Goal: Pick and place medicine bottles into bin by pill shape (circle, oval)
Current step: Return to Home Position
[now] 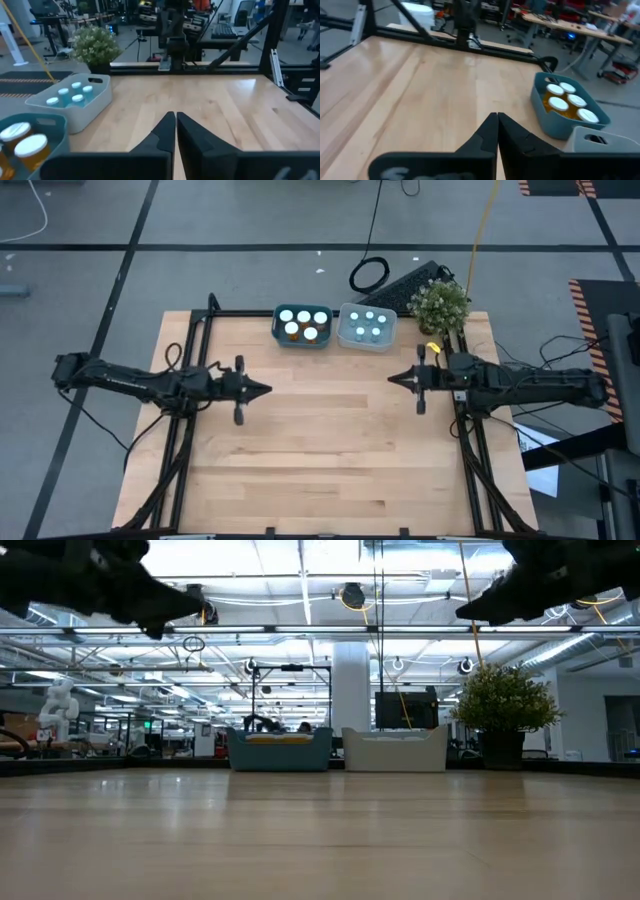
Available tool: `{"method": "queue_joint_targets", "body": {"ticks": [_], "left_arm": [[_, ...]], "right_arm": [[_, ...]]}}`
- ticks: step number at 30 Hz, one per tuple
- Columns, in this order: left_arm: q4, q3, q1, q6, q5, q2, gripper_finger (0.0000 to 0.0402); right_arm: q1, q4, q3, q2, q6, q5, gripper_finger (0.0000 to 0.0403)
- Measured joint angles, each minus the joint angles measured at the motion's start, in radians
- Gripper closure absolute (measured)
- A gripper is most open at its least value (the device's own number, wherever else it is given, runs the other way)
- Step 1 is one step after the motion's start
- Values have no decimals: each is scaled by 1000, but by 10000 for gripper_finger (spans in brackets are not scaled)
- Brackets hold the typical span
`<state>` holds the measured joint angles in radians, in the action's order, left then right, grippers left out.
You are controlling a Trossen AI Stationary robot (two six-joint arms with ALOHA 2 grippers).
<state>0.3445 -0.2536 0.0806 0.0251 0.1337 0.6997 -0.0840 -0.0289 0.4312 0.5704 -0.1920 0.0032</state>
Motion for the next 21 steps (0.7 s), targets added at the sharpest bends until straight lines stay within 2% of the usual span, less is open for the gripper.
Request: {"method": "queue_joint_targets", "body": {"ticks": [7,12,21], "left_arm": [[105,154,-1,-7,-1,-120,381],[153,230,-1,3,-3,-177,380],[139,244,-2,19,-5,-205,380]], "right_arm": [[27,134,-143,-79,-41,0,403],[26,138,-204,-159,-67,17,403],[25,65,-243,-302,-108,22,403]]}}
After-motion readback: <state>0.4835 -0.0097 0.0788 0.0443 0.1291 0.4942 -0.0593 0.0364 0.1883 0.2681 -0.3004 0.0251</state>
